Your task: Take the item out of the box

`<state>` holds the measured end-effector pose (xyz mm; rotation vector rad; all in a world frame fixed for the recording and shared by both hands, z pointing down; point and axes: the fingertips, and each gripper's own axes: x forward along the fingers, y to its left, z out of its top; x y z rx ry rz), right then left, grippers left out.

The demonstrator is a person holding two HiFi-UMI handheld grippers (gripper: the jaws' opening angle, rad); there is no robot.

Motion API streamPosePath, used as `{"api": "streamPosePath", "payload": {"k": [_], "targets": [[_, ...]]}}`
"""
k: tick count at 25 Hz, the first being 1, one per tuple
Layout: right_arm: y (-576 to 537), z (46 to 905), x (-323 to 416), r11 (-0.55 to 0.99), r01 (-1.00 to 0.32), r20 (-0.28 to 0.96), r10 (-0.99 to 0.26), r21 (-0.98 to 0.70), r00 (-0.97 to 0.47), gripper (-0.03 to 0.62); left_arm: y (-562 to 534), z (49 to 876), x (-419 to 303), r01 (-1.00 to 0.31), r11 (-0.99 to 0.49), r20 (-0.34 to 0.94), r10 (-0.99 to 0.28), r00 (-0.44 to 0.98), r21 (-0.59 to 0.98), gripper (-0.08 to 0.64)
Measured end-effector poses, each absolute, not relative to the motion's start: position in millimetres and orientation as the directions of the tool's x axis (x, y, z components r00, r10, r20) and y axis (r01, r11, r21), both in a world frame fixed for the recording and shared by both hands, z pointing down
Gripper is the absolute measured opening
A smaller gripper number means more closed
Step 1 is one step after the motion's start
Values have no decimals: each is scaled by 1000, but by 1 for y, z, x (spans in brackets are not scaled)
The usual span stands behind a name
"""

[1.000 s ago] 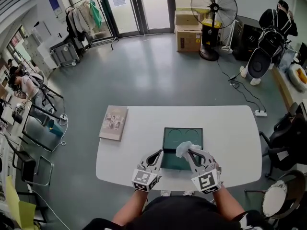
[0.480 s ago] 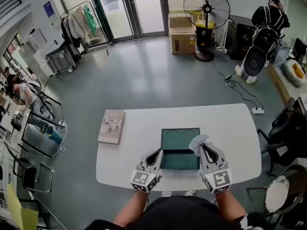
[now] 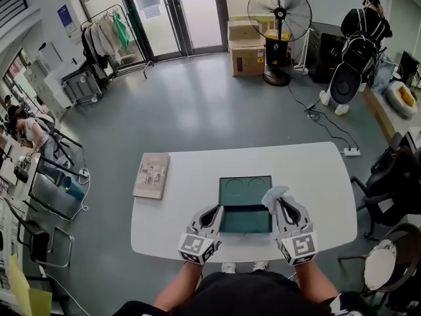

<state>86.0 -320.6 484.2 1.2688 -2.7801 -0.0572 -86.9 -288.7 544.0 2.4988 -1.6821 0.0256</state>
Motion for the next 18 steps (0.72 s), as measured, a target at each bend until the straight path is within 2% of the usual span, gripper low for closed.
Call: {"api": "streamPosePath", "payload": {"k": [18], "targets": [[-320, 487, 92, 646, -762, 62, -763, 47, -644, 9, -285, 550, -77, -911, -405, 109, -905, 411, 76, 11]]}}
